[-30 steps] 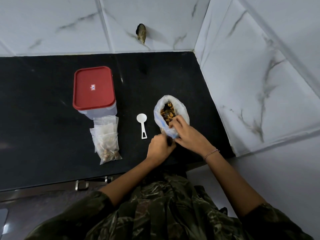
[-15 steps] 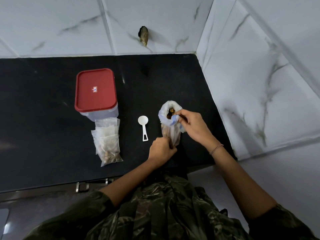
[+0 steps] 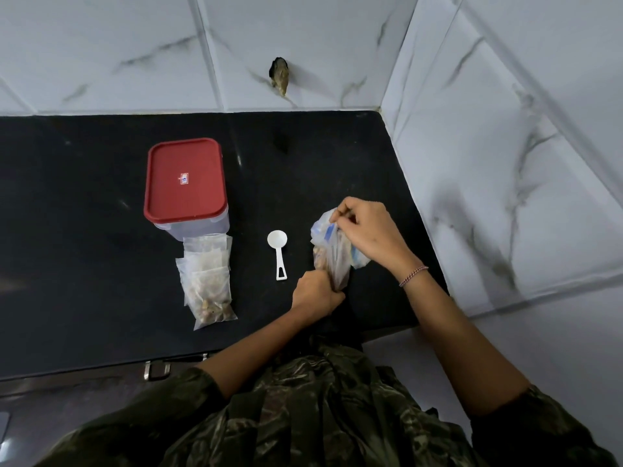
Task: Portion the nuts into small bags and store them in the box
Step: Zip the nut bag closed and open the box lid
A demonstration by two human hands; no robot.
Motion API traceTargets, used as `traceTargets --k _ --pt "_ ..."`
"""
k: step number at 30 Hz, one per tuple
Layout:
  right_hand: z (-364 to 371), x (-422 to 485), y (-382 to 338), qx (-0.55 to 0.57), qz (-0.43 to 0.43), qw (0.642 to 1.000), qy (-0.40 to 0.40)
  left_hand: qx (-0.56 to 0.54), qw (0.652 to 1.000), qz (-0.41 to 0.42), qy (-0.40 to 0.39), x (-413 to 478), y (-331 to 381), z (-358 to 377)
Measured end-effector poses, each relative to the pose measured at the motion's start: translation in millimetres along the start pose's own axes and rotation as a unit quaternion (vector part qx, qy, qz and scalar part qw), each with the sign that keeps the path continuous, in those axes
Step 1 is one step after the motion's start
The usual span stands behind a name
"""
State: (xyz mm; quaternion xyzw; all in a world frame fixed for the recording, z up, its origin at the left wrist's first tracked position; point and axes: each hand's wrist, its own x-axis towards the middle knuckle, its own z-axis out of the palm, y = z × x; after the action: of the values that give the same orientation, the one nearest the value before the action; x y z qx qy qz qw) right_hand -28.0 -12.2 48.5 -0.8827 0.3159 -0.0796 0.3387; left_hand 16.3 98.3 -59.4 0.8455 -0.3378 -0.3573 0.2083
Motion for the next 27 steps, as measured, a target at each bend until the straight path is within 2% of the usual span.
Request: traceTargets --k 5,8,10,11,12,14,17,18,21,23,27 --pt "7 4 6 0.178 0.145 0.97 -0.078 -0.022 0.999 -0.018 -0.04 5 0 -2" --pt "-6 4 8 0.187 0.123 0.958 -0.178 -0.116 0.977 -0.08 -0.16 7 2 -22" --pt "-24 3 12 0.189 0.093 0.946 -0.248 -0.136 0.956 -0.099 -0.242 5 4 -43" --pt "-33 4 16 0.199 0.091 0.939 -0.263 -0.132 0.953 -0.093 -0.257 5 4 -55" --pt "-41 6 22 0.211 0.099 0.937 -0.259 -0.131 0.954 -0.088 -0.256 6 4 -70" --pt "-46 14 38 0.22 0.135 0.947 -0.193 -0.135 0.964 -0.085 -0.215 12 5 -98" --pt "-29 26 67 0.14 0.224 0.962 -0.074 -0.137 0.977 -0.07 -0.148 27 11 -127" --pt "-20 27 74 0.136 0.259 0.954 -0.072 -0.14 0.978 -0.07 -0.14 31 13 -129" --pt "4 26 83 0.231 0.342 0.903 -0.12 -0.175 0.976 -0.082 -0.102 39 16 -122" --pt "12 25 85 0.263 0.351 0.891 -0.119 -0.188 0.972 -0.101 -0.102 38 19 -119" --pt "18 30 90 0.334 0.342 0.875 -0.077 -0.312 0.933 -0.154 -0.088 40 15 -116"
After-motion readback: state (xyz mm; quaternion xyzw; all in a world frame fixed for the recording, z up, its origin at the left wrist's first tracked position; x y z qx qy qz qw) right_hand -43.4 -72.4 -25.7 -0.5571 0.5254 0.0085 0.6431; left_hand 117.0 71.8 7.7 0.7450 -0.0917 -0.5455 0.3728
